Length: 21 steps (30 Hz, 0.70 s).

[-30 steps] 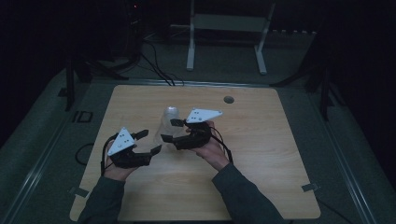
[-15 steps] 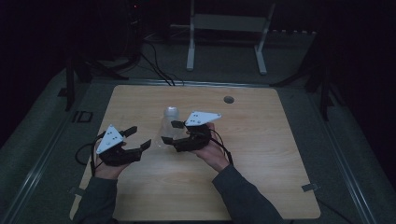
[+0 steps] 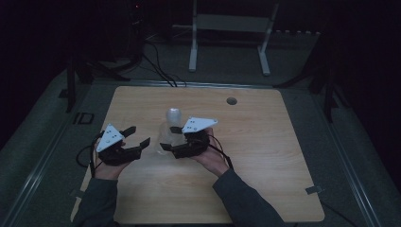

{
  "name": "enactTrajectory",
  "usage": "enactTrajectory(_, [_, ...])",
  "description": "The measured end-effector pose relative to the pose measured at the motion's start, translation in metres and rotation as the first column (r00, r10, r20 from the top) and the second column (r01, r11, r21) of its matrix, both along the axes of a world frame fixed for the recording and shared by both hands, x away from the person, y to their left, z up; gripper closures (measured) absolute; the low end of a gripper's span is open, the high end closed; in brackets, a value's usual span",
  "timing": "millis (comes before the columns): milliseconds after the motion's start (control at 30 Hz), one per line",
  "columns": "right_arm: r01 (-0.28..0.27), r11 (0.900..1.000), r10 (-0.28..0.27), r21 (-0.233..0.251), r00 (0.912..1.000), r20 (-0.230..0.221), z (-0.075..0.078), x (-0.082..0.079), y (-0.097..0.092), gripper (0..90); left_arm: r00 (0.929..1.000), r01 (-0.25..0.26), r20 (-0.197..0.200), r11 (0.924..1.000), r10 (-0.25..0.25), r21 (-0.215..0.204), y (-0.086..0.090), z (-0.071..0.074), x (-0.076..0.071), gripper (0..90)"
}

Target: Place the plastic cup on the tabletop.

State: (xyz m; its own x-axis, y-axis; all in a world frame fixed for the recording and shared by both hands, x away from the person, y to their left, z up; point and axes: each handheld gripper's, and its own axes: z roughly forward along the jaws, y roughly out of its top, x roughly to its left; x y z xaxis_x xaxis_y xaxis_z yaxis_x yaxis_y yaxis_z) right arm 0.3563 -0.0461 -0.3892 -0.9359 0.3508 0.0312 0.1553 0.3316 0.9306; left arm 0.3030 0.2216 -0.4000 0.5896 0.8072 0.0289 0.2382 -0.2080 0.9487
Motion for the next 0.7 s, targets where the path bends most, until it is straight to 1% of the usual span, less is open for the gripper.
enactTrajectory(333, [-0.008, 0.9996, 0.008, -0.026, 0.9999, 0.008, -0.007, -0.003, 0.007, 30.6, 0.9998, -0.020, 0.001, 0.9997, 0.020, -0.011, 0.001, 0.002, 0.001, 30.4])
enactTrajectory(433, [-0.011, 0.9993, 0.012, -0.037, 0.9999, 0.007, -0.012, -0.005, 0.010, 30.7, 0.9997, -0.024, -0.001, 0.9996, 0.024, -0.012, 0.002, 0.002, 0.001, 30.4])
enactTrajectory(700, [-0.019, 0.9979, 0.018, -0.062, 0.9997, -0.014, -0.025, -0.006, 0.017, 30.7, 0.9996, -0.030, 0.002, 0.9993, 0.030, -0.022, 0.003, 0.004, 0.001, 30.4])
